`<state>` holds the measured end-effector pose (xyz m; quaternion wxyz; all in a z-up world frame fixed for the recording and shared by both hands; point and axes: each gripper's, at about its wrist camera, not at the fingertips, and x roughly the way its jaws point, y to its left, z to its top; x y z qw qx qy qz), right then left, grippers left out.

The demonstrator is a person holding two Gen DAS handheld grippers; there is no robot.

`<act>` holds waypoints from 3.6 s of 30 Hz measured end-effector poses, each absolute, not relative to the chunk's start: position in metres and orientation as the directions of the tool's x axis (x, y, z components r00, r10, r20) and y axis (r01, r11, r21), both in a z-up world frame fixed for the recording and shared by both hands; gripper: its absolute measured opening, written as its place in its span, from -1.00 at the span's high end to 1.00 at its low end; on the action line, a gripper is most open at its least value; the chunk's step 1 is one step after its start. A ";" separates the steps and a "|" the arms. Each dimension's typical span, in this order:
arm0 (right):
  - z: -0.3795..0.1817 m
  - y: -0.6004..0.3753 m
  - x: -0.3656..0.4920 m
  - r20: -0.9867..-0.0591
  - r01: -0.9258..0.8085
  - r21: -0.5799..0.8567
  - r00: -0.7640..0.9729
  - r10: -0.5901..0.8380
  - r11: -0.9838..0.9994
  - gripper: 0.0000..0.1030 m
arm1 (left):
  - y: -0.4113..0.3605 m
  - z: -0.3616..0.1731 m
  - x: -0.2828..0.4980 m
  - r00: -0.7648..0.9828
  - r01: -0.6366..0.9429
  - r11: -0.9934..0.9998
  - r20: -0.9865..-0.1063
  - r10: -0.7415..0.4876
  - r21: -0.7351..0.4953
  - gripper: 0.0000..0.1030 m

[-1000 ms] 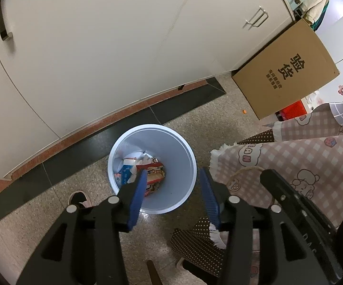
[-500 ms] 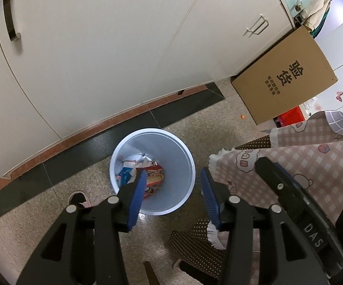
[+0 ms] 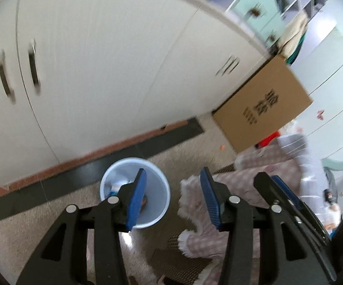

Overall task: Collect trash
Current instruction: 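Swing both tools back toward the table, then grasp the white-orange bread bag with the left gripper while the right gripper grasps the blue cookie wrapper, then carry both items to the wastebasket and open both grippers over it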

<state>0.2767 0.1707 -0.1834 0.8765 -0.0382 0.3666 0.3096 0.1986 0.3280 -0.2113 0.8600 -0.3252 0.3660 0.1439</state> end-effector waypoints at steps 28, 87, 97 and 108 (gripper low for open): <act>-0.115 -0.230 0.200 -0.541 0.144 0.258 0.841 0.019 0.955 -0.68 | -0.035 -0.110 0.253 0.716 0.253 0.951 -0.627 -0.307 -0.177 -0.10; -0.127 0.035 0.235 -0.625 -0.465 0.243 0.596 0.504 0.851 0.71 | 0.209 -0.141 0.156 0.838 -0.125 0.929 -0.538 -0.089 -0.349 1.00; -0.218 0.125 0.239 -0.754 -0.552 0.203 0.439 0.489 0.809 0.71 | 0.267 -0.237 0.166 0.682 -0.312 0.880 -0.729 -0.055 -0.358 1.00; -0.323 0.143 0.272 -0.864 -0.492 0.221 0.303 0.403 0.842 0.71 | 0.292 -0.348 0.203 0.456 -0.435 0.823 -0.877 -0.148 -0.365 0.99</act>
